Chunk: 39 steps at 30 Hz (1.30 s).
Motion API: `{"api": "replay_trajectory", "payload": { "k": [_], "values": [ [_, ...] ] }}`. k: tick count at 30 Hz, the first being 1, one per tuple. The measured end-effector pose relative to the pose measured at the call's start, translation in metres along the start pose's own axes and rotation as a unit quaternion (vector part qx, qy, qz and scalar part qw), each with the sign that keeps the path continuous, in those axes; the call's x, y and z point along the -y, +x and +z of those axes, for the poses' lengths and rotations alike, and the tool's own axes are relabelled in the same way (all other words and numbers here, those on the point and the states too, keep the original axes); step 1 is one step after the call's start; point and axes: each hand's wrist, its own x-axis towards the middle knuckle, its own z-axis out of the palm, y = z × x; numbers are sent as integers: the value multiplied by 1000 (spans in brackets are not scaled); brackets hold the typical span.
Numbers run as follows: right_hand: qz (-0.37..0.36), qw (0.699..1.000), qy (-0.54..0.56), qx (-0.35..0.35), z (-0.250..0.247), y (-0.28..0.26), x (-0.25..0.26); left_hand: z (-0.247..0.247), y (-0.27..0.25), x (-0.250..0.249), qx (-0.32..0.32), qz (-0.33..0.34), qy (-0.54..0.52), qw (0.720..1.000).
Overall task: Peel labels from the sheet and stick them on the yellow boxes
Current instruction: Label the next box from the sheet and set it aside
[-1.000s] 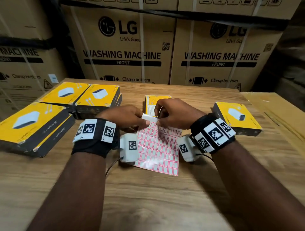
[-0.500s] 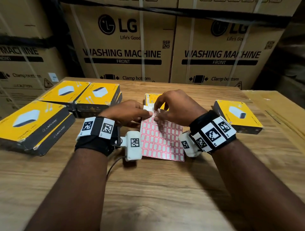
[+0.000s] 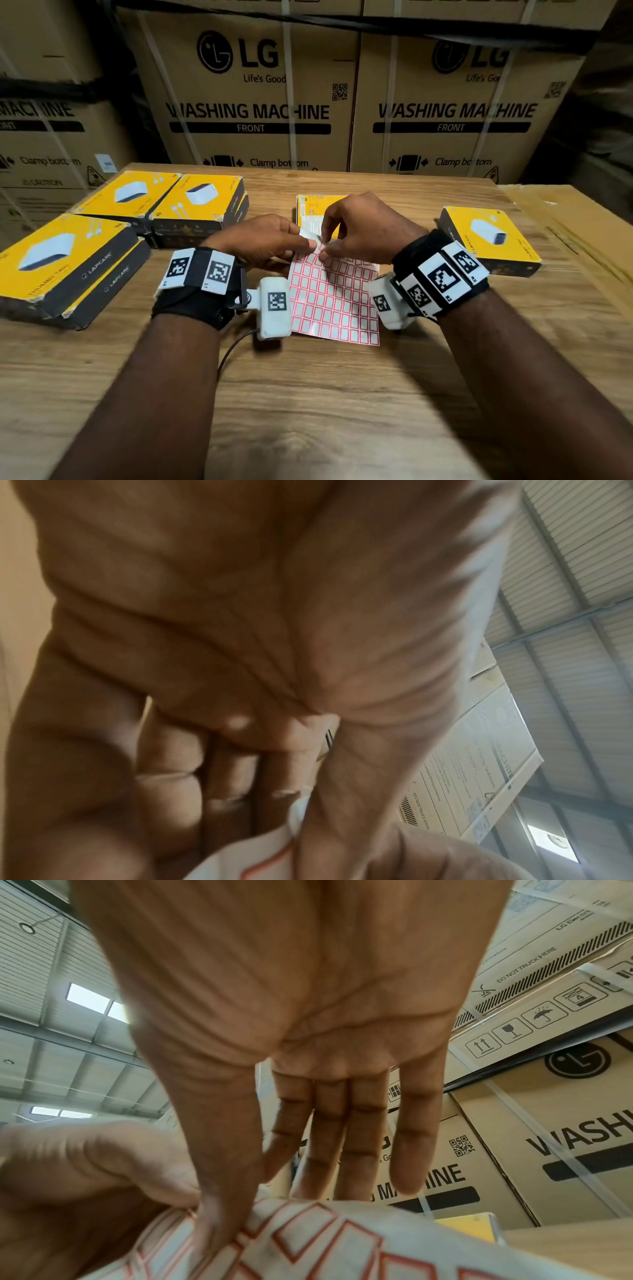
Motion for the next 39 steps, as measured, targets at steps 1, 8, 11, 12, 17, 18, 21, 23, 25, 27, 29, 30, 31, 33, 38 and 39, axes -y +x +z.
{"api": "replay_trajectory", "payload": {
  "k": [1,8,11,12,17,18,21,23,25,27,29,30,31,33,38,39],
  "values": [
    [-5,1000,3,1,0,0,0,-1,1,1,1,2,0,1000],
    [-16,1000,-5,-19,-2,2,-4,-6,4,8,23,36,-49,998],
    [-11,1000,-5,-23,-2,2,-4,-7,6,9,24,35,-43,998],
    [-8,1000,-4,-19,-2,2,-3,-7,7,9,23,32,-32,999],
    [0,1000,-4,-7,1,3,-3,-5,10,12,16,28,-29,999],
    [0,1000,-2,-8,1,2,-2,-4,10,12,14,29,-31,999],
    [-3,1000,11,-10,0,2,-2,-3,10,12,5,33,-44,998],
    [-3,1000,21,-16,0,2,-2,-3,11,12,5,39,-56,998],
    [3,999,31,-22,-1,2,-2,-2,11,13,7,48,-69,996],
    [10,999,36,-28,-2,2,-1,-2,11,13,5,56,-82,995],
    [14,999,33,-34,-4,1,-1,-3,10,13,3,66,-87,994],
    [16,999,31,-37,-4,1,-1,-3,9,13,4,69,-89,994],
    [17,999,31,-40,-4,1,-1,-4,8,13,6,72,-91,993],
    [20,998,34,-46,-3,1,-1,-5,6,12,9,76,-91,993],
    [23,999,31,-33,1,2,-3,-3,10,13,-13,72,-69,995],
    [22,999,31,-31,2,3,-3,-4,11,14,-17,69,-64,995]
  ]
}}
